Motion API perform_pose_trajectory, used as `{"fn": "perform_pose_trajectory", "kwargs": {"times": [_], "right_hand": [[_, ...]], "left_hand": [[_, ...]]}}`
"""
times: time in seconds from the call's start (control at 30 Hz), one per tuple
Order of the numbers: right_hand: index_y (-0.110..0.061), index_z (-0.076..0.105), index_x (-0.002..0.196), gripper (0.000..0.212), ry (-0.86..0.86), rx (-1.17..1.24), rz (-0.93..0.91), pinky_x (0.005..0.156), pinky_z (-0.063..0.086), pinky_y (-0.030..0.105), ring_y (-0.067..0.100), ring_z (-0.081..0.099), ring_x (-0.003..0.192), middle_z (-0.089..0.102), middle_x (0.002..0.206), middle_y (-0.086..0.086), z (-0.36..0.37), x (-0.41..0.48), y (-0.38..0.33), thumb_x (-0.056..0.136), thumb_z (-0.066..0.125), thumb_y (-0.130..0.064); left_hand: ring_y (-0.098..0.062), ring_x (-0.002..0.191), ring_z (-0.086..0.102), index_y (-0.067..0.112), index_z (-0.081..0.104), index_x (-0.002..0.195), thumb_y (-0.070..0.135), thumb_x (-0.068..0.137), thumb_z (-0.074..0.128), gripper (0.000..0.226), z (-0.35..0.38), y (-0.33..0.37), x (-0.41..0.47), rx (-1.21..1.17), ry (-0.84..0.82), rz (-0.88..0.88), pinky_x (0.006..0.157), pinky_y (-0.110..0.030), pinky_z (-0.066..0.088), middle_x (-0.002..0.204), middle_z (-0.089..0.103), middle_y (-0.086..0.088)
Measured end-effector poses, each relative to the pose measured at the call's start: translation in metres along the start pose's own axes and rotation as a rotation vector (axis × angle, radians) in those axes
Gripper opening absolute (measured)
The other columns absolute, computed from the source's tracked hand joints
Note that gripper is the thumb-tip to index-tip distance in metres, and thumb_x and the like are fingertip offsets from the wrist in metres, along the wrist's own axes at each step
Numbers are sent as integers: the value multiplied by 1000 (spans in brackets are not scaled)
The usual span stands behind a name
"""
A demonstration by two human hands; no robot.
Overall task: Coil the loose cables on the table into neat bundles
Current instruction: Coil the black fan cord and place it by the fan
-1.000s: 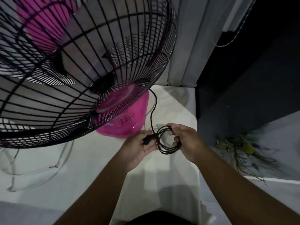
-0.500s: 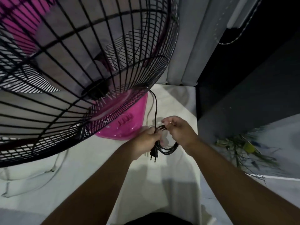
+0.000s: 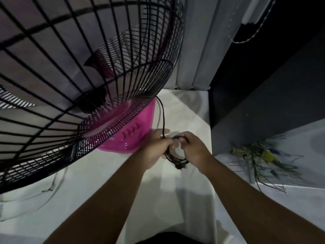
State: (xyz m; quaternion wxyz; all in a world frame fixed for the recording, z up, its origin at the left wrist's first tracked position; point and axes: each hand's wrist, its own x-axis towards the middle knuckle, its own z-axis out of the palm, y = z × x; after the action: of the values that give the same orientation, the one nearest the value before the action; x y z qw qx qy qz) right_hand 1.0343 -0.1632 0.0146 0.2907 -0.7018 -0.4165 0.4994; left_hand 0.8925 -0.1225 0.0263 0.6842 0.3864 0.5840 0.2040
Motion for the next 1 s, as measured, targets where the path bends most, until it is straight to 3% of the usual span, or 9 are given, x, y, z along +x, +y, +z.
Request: {"fn": "perform_pose_trajectory", "kwargs": {"times": [0.1, 0.17, 0.27, 0.37, 0.43, 0.57, 0.67, 0.8, 1.0], "right_hand": [[-27, 65, 95, 29, -14, 151, -21, 63, 41, 3, -6, 63, 73, 67, 86, -12, -5, 7, -15, 96, 51, -3], [-29, 65, 105, 33, -19, 330, 39, 58, 46, 8, -6, 65, 63, 67, 84, -5, -8, 11, -20, 93, 55, 0], [-28, 62, 114, 30, -20, 411, 82, 58, 52, 17, 3, 69, 69, 69, 92, 1, -8, 10, -18, 96, 55, -6], [-28, 64, 111, 30, 10, 345, 21, 66, 54, 26, 9, 67, 79, 69, 96, 0, -1, 9, -14, 102, 46, -7], [-26, 69, 101, 40, 56, 301, -22, 63, 50, 14, -3, 60, 68, 63, 88, -2, -2, 14, -14, 99, 40, 3], [-19, 67, 91, 45, -28, 201, -166, 63, 42, 1, -16, 59, 65, 63, 80, -10, -7, 21, -23, 92, 40, 17], [-17, 68, 93, 39, -65, 140, -199, 64, 44, 5, -15, 59, 66, 67, 84, -17, -10, 31, -24, 93, 43, 13], [-42, 68, 92, 45, -47, 75, -121, 57, 48, 10, -8, 65, 78, 70, 82, -29, -16, 41, -23, 96, 47, -3], [-28, 62, 93, 13, 550, 517, 53, 62, 47, 14, -4, 60, 68, 65, 83, -12, 2, 14, 0, 94, 57, -16]], "left_hand": [[-19, 68, 66, 24, 75, 82, 27, 49, 64, 35, -3, 7, 12, 276, -105, -1, 73, -40, 57, 68, 70, 1], [-28, 86, 72, 18, 72, 88, 26, 61, 59, 31, -4, 10, 13, 376, -10, -18, 85, -51, 60, 85, 75, -8], [-35, 93, 67, 7, 63, 103, 18, 90, 51, 21, 0, 7, 14, 157, 142, -44, 94, -62, 54, 95, 68, -16], [-36, 96, 67, 6, 60, 107, 3, 97, 47, 17, 9, -3, 12, -104, 141, -120, 90, -49, 58, 97, 67, -17], [-29, 90, 66, 8, 63, 99, 0, 92, 55, 14, 11, -7, 4, -163, 55, -136, 82, -37, 55, 91, 69, -13], [-27, 97, 67, 3, 71, 105, -2, 85, 55, 26, 2, 1, 7, -185, -58, -91, 94, -43, 50, 100, 72, -15], [-22, 87, 68, 14, 72, 109, 18, 97, 58, 19, -9, 11, 21, -88, -119, -86, 82, -37, 53, 85, 69, -7], [-7, 59, 58, 19, 62, 119, 24, 107, 44, 23, -11, 11, 32, -11, -115, -108, 76, -35, 58, 63, 55, 6], [-13, 59, 41, 19, 54, 116, 14, 106, 39, 19, 4, -6, 37, -309, 116, -78, 93, -46, 51, 61, 31, 2]]}}
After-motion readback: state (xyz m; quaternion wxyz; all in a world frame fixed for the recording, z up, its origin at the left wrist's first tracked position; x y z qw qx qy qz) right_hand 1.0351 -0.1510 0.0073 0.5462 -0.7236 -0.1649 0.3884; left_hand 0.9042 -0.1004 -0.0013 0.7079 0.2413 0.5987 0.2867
